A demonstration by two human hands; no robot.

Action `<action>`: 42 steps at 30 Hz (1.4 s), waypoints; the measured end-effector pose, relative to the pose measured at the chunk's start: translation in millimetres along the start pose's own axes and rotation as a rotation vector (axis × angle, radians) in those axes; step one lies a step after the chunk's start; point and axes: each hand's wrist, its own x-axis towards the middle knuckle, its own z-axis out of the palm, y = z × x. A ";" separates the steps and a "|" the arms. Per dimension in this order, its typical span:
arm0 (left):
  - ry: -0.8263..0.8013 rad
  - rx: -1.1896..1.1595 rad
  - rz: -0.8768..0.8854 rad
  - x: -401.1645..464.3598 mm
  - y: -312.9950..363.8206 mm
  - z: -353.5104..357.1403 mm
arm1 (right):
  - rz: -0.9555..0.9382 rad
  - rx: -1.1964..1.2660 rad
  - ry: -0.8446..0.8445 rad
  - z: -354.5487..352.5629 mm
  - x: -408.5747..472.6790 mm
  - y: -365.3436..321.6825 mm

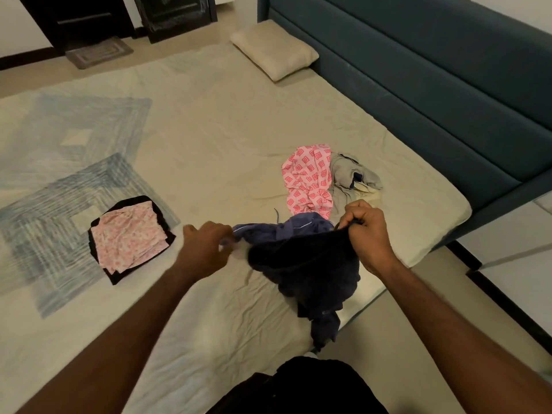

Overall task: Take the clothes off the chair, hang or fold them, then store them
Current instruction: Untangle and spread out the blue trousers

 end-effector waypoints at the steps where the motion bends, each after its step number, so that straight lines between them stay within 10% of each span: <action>1: -0.087 -0.088 -0.081 1.6 11.6 7.0 | 0.021 0.041 -0.020 3.4 -0.7 0.3; 10: -0.286 -0.432 -0.140 1.8 107.4 76.1 | 0.035 0.243 -0.177 -0.5 -11.7 -6.5; 25: 0.138 -0.319 -0.494 75.5 102.4 4.1 | -0.132 0.033 -0.301 -14.7 -13.6 -6.4; 31: -0.155 -0.700 0.061 26.6 176.4 20.5 | -0.078 -0.224 -0.086 -2.7 -2.1 4.9; 35: 0.068 -0.460 -0.028 24.8 182.6 37.9 | 0.006 -0.298 -0.018 10.6 5.7 -0.7; 42: -0.078 -0.731 -0.119 29.5 183.4 41.0 | 0.081 -0.350 -0.089 36.8 6.1 -10.7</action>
